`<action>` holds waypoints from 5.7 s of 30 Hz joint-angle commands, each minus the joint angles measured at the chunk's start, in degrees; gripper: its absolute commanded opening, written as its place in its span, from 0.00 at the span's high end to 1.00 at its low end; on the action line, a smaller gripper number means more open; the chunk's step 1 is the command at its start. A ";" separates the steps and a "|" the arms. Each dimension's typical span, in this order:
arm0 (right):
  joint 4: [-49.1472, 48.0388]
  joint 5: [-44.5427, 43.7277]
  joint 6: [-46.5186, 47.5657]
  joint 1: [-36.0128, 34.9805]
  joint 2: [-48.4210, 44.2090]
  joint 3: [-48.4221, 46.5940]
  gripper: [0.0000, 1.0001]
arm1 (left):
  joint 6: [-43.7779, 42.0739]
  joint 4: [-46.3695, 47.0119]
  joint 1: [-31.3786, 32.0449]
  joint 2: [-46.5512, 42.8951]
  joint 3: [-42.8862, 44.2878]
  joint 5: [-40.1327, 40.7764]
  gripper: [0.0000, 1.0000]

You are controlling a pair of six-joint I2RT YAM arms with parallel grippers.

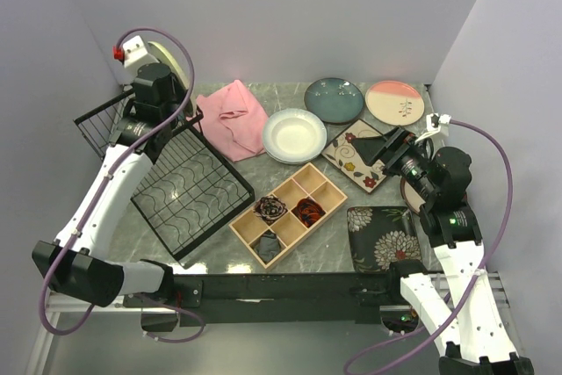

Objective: Unload the plates from the dish rack

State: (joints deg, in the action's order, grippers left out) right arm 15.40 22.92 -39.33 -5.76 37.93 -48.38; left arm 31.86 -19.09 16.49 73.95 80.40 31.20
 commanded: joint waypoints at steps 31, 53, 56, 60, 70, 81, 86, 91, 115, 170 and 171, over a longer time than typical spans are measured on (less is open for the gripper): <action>-3.80 -1.47 -0.04 -0.31 -1.02 0.30 0.00 | -14.80 8.36 -0.32 -8.12 6.70 2.55 0.99; -3.88 -1.65 0.22 -0.39 -0.23 0.48 0.00 | -21.90 7.84 2.92 -11.20 9.60 0.16 0.99; -3.88 -1.56 0.05 -0.31 -0.40 0.30 0.00 | -29.02 9.33 9.15 -11.11 10.65 8.31 0.99; -3.53 -1.38 0.04 -0.39 -0.67 -0.05 0.00 | -41.86 16.09 20.48 -9.80 11.79 19.41 0.99; -2.82 -1.48 1.10 -0.31 -0.32 -0.67 0.00 | -66.02 32.53 35.62 -5.05 11.71 29.88 0.99; -1.42 4.24 -1.18 -0.04 7.15 -5.05 0.00 | -72.38 29.30 51.88 -3.90 1.36 16.98 0.99; -1.33 5.47 -3.12 0.40 7.77 -8.57 0.00 | -74.73 36.10 56.88 -4.08 -9.63 13.17 0.99; -1.95 9.15 -4.00 0.22 9.88 -9.98 0.00 | -80.20 43.17 60.32 1.09 -16.85 15.91 0.99; -2.30 17.34 5.06 0.40 19.29 -5.85 0.64 | -97.51 62.51 66.92 15.43 -25.11 21.88 0.99; -36.14 1.88 -19.91 8.31 54.95 -25.17 1.00 | -15.71 32.54 52.07 -7.40 -30.21 -13.79 0.01; -36.75 0.65 -19.82 8.40 58.10 -26.40 1.00 | -14.90 32.63 51.63 -8.64 -31.09 -13.36 0.01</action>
State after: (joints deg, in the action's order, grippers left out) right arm -13.06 28.91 -58.00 1.85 90.45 -66.35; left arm -1.17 17.98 70.06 71.11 51.53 27.00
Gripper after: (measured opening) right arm 0.133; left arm 0.994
